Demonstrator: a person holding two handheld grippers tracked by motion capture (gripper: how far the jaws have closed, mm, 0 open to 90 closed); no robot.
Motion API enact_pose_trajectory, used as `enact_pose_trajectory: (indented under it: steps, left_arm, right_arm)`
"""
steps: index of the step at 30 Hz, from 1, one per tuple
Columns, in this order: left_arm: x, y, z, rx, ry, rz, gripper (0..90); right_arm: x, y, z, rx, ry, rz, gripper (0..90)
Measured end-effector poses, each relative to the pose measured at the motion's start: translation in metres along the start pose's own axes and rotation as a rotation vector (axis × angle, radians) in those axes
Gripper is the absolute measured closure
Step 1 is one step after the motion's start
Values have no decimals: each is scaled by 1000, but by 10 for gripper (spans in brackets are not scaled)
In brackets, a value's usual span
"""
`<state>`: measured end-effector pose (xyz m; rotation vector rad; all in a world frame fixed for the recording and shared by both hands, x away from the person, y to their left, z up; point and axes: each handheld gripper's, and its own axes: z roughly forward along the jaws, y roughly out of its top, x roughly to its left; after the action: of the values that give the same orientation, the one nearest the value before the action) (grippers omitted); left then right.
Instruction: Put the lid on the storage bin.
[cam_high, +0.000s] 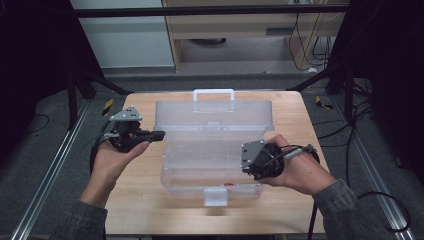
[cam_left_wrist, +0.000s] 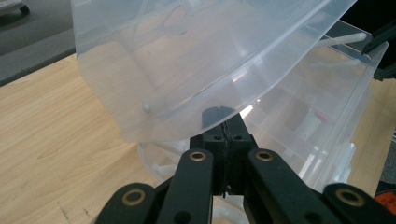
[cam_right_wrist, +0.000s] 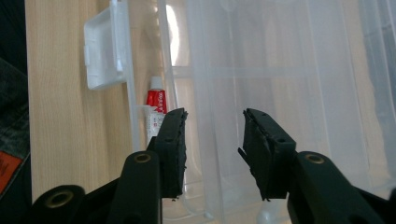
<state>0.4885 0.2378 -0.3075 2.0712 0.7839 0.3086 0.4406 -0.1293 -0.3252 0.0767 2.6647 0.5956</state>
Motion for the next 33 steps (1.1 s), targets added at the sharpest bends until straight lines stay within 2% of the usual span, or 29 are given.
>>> enact_pose_trajectory:
  steps: [4,10,20,24,33]
  left_arm:
    - [-3,-6,-2,-5,-1,-3,899]
    - [-5,-14,-3,-6,-9,-4,900]
    - [-13,-28,-2,-3,-10,4,899]
    - [-17,-34,0,0,-7,14,900]
    - [-25,-51,4,10,8,30,900]
  right_arm:
    - [5,-7,-4,-15,-21,35,532]
    - [13,-16,-6,-21,-42,83,413]
    - [26,-37,-15,-59,-110,191,226]
    - [32,-47,-19,-59,-131,236,204]
    - [37,-69,-19,-51,-150,301,196]
